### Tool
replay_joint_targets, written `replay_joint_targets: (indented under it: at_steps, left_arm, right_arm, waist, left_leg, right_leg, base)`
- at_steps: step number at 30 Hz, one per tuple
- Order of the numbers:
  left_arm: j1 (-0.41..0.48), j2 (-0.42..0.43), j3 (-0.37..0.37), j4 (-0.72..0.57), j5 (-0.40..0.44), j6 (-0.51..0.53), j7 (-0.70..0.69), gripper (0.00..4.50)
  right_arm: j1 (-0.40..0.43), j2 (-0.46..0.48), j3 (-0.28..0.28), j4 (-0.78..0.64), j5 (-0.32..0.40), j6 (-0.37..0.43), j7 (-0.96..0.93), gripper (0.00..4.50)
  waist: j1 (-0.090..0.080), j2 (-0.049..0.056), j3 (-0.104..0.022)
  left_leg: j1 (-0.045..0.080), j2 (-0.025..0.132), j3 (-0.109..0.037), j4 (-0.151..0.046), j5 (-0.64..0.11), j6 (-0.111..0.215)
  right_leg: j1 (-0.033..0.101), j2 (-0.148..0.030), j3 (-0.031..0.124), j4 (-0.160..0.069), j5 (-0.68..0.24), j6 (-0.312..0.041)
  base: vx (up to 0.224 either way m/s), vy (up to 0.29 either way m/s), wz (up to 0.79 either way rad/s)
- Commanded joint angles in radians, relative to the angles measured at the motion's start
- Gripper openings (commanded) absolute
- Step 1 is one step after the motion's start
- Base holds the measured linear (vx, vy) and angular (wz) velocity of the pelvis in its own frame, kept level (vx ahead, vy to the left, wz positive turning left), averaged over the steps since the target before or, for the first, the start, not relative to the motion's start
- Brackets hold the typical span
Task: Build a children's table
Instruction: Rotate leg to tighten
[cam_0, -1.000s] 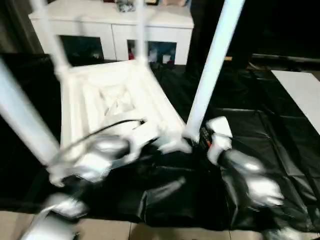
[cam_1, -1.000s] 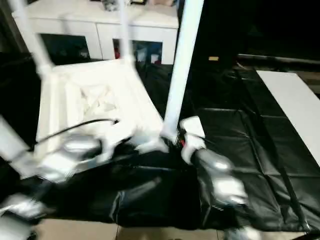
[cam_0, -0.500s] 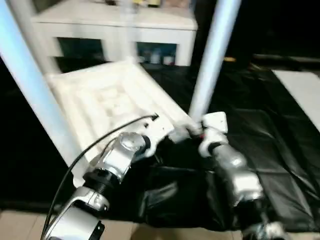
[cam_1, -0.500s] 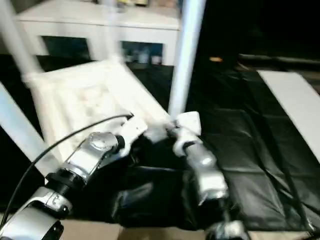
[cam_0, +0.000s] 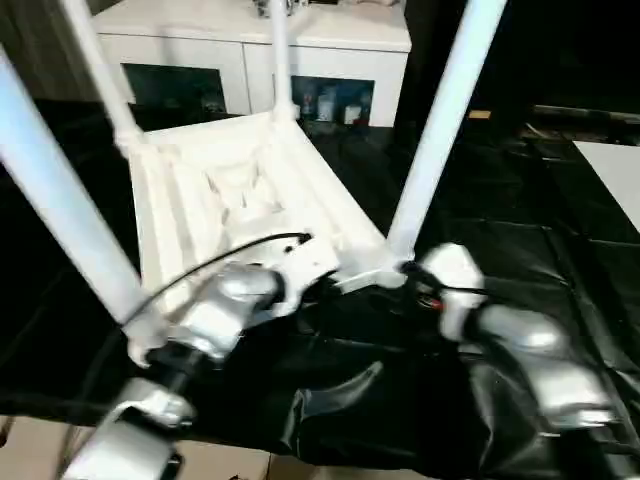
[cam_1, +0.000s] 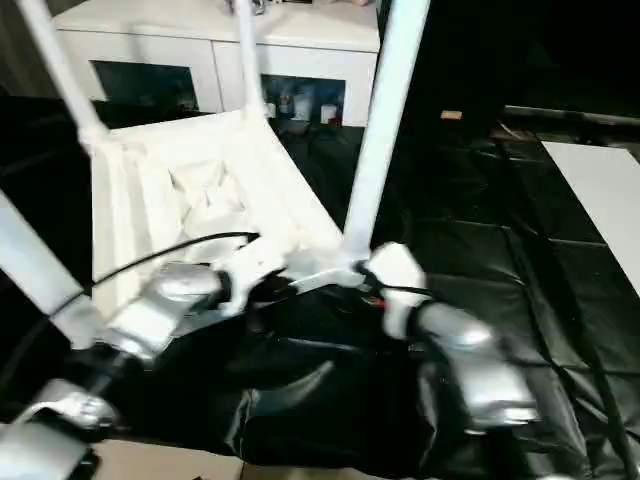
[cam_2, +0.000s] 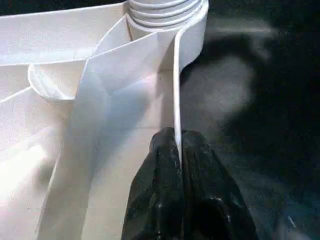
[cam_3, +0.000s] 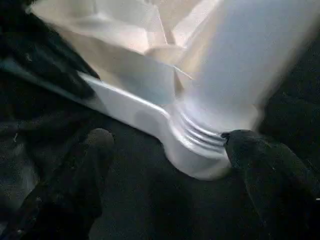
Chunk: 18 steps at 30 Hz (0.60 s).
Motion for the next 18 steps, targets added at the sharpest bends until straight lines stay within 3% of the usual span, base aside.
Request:
replay_joint_targets:
  at_steps: [1, 3, 9, 12, 13, 16, 18]
  left_arm:
    - [0.022, 0.028, -0.041, -0.022, -0.012, -0.015, -0.107, 0.0]
    - [0.03, 0.046, -0.045, -0.038, -0.025, -0.023, -0.153, 0.0]
    - [0.046, 0.07, -0.048, -0.078, -0.056, -0.027, -0.214, 0.0]
    - [0.05, 0.074, -0.05, -0.089, -0.066, -0.028, -0.227, 0.0]
    - [0.049, 0.073, -0.05, -0.089, -0.064, -0.028, -0.229, 0.0]
    - [0.049, 0.073, -0.049, -0.088, -0.064, -0.028, -0.233, 0.0]
    - [0.049, 0.072, -0.049, -0.088, -0.062, -0.028, -0.232, 0.0]
  right_arm:
    - [0.003, -0.027, -0.004, -0.04, 0.023, 0.018, 0.062, 4.06]
    - [-0.01, -0.033, -0.006, -0.027, 0.011, 0.011, 0.052, 4.06]
    - [-0.038, -0.01, -0.005, 0.003, 0.01, 0.003, 0.038, 4.06]
    - [-0.039, 0.013, 0.027, -0.003, 0.029, 0.01, 0.072, 4.06]
    - [-0.041, 0.021, 0.038, 0.003, 0.031, 0.012, 0.078, 4.06]
    - [-0.044, 0.03, 0.046, 0.015, 0.026, 0.013, 0.077, 4.06]
    - [-0.052, 0.035, 0.056, 0.035, 0.015, 0.012, 0.077, 3.78]
  waist:
    - [0.002, -0.014, -0.046]
    - [0.002, -0.013, -0.048]
    - [0.001, -0.014, -0.051]
    - [0.003, -0.013, -0.051]
    - [0.002, -0.018, -0.052]
    - [0.004, -0.015, -0.051]
    - [0.003, -0.014, -0.051]
  left_leg:
    - [-0.004, 0.012, 0.007, -0.064, -0.251, 0.086]
    - [-0.003, 0.012, 0.007, -0.064, -0.25, 0.078]
    - [0.0, 0.014, 0.009, -0.061, -0.215, 0.078]
    - [-0.001, 0.013, 0.01, -0.061, -0.198, 0.084]
    - [0.0, 0.013, 0.01, -0.06, -0.2, 0.086]
    - [0.001, 0.014, 0.01, -0.061, -0.199, 0.08]
    - [0.001, 0.013, 0.01, -0.061, -0.2, 0.077]
  right_leg:
    - [0.051, -0.031, 0.025, -0.065, -0.287, -0.178]
    - [0.047, -0.032, 0.024, -0.065, -0.297, -0.178]
    - [0.049, -0.032, 0.026, -0.053, -0.203, -0.214]
    - [0.05, -0.031, 0.025, -0.049, -0.18, -0.222]
    - [0.05, -0.03, 0.025, -0.05, -0.177, -0.222]
    - [0.051, -0.031, 0.026, -0.05, -0.189, -0.218]
    - [0.051, -0.031, 0.026, -0.049, -0.186, -0.221]
  base:
    - [0.0, 0.0, 0.0]
    - [0.0, 0.0, 0.0]
    - [0.0, 0.0, 0.0]
    - [0.0, 0.0, 0.0]
    - [0.0, 0.0, 0.0]
    - [0.0, 0.0, 0.0]
    - [0.0, 0.0, 0.0]
